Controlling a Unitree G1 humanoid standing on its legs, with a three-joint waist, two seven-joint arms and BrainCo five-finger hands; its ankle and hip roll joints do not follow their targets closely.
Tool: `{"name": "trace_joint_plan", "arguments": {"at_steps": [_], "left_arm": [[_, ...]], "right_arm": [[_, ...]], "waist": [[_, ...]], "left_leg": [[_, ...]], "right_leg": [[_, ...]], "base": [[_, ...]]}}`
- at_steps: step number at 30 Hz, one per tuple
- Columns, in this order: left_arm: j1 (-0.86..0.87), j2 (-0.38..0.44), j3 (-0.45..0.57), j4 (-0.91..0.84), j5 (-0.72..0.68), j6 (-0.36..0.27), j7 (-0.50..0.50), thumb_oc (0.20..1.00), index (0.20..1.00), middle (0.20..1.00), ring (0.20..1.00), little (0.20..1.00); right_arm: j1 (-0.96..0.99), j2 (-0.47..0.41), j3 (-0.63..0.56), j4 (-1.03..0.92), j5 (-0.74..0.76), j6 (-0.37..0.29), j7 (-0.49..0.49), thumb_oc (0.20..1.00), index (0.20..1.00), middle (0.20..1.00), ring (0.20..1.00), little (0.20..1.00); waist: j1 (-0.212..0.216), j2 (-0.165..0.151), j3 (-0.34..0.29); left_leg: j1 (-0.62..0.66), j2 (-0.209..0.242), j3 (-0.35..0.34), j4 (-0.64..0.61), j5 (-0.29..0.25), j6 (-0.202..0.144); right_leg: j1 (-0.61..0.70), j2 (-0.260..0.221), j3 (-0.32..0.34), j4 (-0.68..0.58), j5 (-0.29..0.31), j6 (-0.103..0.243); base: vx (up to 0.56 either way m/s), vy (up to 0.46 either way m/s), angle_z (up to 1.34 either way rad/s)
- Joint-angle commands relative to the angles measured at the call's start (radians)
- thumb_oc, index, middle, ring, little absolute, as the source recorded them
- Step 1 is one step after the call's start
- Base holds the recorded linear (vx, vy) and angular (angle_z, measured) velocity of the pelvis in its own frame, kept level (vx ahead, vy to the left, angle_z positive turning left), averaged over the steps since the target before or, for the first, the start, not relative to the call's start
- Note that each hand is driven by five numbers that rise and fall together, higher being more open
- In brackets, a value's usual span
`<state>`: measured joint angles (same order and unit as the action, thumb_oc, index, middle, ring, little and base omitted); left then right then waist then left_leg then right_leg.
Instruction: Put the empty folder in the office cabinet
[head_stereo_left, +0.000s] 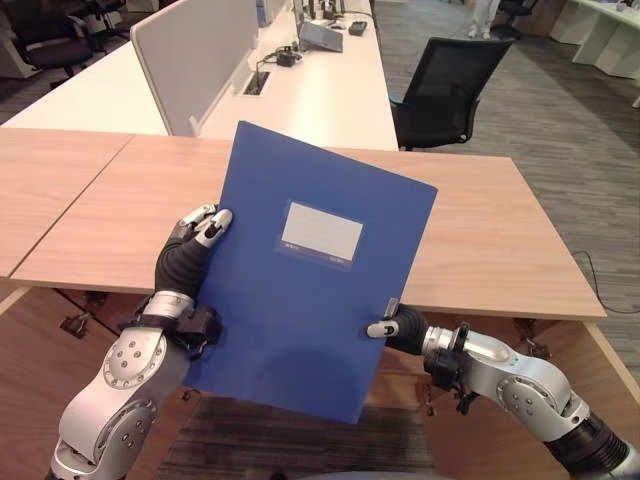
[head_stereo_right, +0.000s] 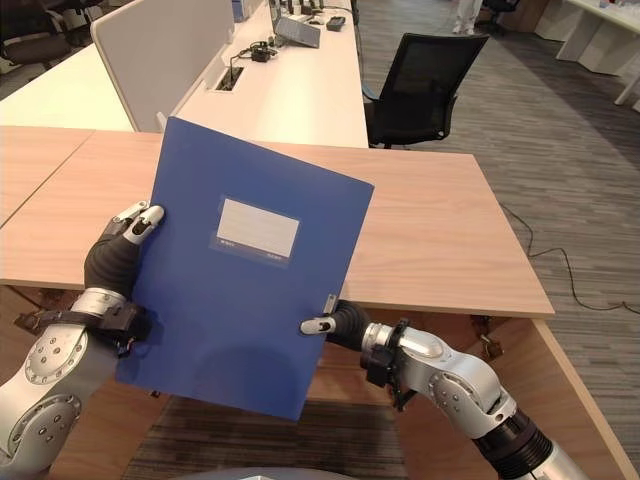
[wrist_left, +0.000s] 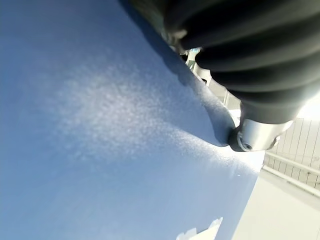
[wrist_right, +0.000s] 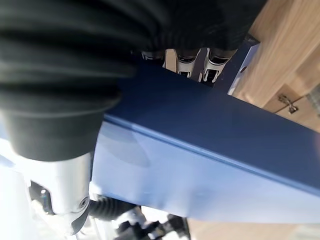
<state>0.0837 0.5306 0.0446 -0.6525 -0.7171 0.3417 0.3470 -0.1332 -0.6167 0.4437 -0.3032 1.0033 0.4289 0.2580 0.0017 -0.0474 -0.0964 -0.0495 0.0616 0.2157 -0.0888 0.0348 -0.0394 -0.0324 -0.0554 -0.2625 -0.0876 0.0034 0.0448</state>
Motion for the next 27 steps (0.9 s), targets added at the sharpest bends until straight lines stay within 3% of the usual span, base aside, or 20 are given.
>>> {"name": "trace_joint_plan", "arguments": {"at_steps": [1, 4, 5, 6, 7, 8, 9, 10, 12, 17, 27], "left_arm": [[-0.084, -0.123, -0.094, -0.049, -0.047, -0.09, -0.007, 0.2, 0.2, 0.2, 0.2, 0.2], [-0.097, -0.195, -0.13, -0.019, -0.024, -0.092, -0.005, 0.2, 0.2, 0.2, 0.2, 0.2], [-0.098, -0.196, -0.129, -0.016, -0.022, -0.093, -0.007, 0.2, 0.2, 0.2, 0.2, 0.2], [-0.105, -0.234, -0.152, 0.0, -0.012, -0.093, -0.008, 0.2, 0.2, 0.2, 0.2, 0.2], [-0.106, -0.235, -0.151, 0.003, -0.009, -0.094, -0.01, 0.2, 0.2, 0.2, 0.2, 0.2], [-0.113, -0.276, -0.181, 0.02, -0.008, -0.094, -0.014, 0.2, 0.2, 0.2, 0.2, 0.2], [-0.116, -0.294, -0.195, 0.028, -0.009, -0.095, -0.018, 0.2, 0.2, 0.2, 0.2, 0.2], [-0.116, -0.297, -0.197, 0.037, -0.004, -0.097, -0.022, 0.2, 0.2, 0.2, 0.2, 0.2], [-0.113, -0.358, -0.236, 0.073, -0.018, -0.098, -0.045, 0.2, 0.2, 0.2, 0.2, 0.2], [-0.096, -0.408, -0.283, 0.137, -0.055, -0.085, -0.106, 0.2, 0.2, 0.2, 0.2, 0.2], [-0.041, -0.472, -0.27, 0.264, -0.148, -0.072, -0.256, 0.2, 0.2, 0.2, 0.2, 0.2]], "right_arm": [[-0.206, 0.224, 0.16, 0.102, 0.038, -0.046, -0.142, 1.0, 1.0, 1.0, 1.0, 1.0], [-0.252, 0.346, 0.234, 0.144, 0.041, -0.065, -0.198, 1.0, 1.0, 1.0, 1.0, 1.0], [-0.254, 0.35, 0.236, 0.148, 0.04, -0.066, -0.2, 1.0, 1.0, 1.0, 1.0, 1.0], [-0.263, 0.419, 0.268, 0.18, 0.042, -0.073, -0.225, 1.0, 1.0, 1.0, 1.0, 1.0], [-0.265, 0.424, 0.269, 0.186, 0.04, -0.074, -0.225, 1.0, 1.0, 1.0, 1.0, 1.0], [-0.256, 0.497, 0.294, 0.213, 0.041, -0.087, -0.238, 0.821, 0.821, 0.821, 0.821, 0.821], [-0.246, 0.527, 0.301, 0.218, 0.04, -0.096, -0.242, 0.457, 0.457, 0.457, 0.457, 0.457], [-0.244, 0.538, 0.301, 0.231, 0.033, -0.1, -0.241, 0.2, 0.2, 0.2, 0.2, 0.2], [-0.189, 0.62, 0.302, 0.265, 0.022, -0.119, -0.248, 0.2, 0.2, 0.2, 0.2, 0.2], [-0.109, 0.705, 0.281, 0.305, 0.028, -0.162, -0.258, 0.2, 0.2, 0.2, 0.2, 0.2], [0.009, 0.664, 0.19, 0.235, -0.105, -0.208, -0.093, 0.2, 0.2, 0.2, 0.2, 0.2]], "waist": [[0.004, -0.005, -0.032], [-0.002, -0.002, -0.024], [-0.003, -0.002, -0.024], [-0.002, 0.001, -0.019], [-0.004, 0.001, -0.019], [-0.003, 0.003, -0.014], [-0.004, 0.004, -0.009], [-0.005, 0.003, -0.012], [-0.005, 0.003, -0.004], [-0.003, 0.007, -0.002], [-0.002, 0.005, -0.01]], "left_leg": [[0.042, -0.001, -0.045, 0.002, -0.103, 0.021], [0.043, -0.001, -0.043, 0.002, -0.101, 0.02], [0.044, -0.001, -0.042, 0.002, -0.101, 0.02], [0.044, 0.0, -0.044, 0.002, -0.1, 0.02], [0.044, 0.0, -0.043, 0.002, -0.1, 0.02], [0.044, -0.001, -0.045, 0.002, -0.099, 0.019], [0.043, -0.001, -0.045, 0.002, -0.099, 0.019], [0.045, -0.001, -0.046, 0.002, -0.099, 0.019], [0.046, -0.002, -0.047, 0.002, -0.098, 0.017], [0.052, -0.003, -0.049, 0.002, -0.097, 0.015], [0.064, -0.005, -0.056, 0.002, -0.099, 0.013]], "right_leg": [[-0.041, 0.045, 0.038, 0.0, -0.009, -0.011], [-0.041, 0.047, 0.043, 0.0, -0.008, -0.013], [-0.04, 0.047, 0.043, 0.0, -0.007, -0.013], [-0.04, 0.048, 0.044, 0.0, -0.006, -0.014], [-0.039, 0.048, 0.044, 0.0, -0.006, -0.014], [-0.039, 0.048, 0.044, 0.0, -0.004, -0.015], [-0.039, 0.048, 0.045, 0.0, -0.005, -0.015], [-0.037, 0.049, 0.044, 0.0, -0.004, -0.015], [-0.035, 0.049, 0.043, 0.0, -0.003, -0.016], [-0.03, 0.05, 0.041, 0.0, -0.004, -0.016], [-0.018, 0.051, 0.037, 0.0, -0.011, -0.017]], "base": [[-0.01, 0.003, -0.06], [-0.01, -0.001, -0.05], [0.0, 0.0, 0.0], [0.0, 0.0, 0.0], [-0.01, -0.001, -0.07], [0.0, 0.002, -0.09], [0.0, 0.002, -0.08], [0.0, 0.0, 0.0], [0.0, 0.0, 0.0], [0.0, 0.0, -0.01], [0.0, 0.0, 0.0]]}}
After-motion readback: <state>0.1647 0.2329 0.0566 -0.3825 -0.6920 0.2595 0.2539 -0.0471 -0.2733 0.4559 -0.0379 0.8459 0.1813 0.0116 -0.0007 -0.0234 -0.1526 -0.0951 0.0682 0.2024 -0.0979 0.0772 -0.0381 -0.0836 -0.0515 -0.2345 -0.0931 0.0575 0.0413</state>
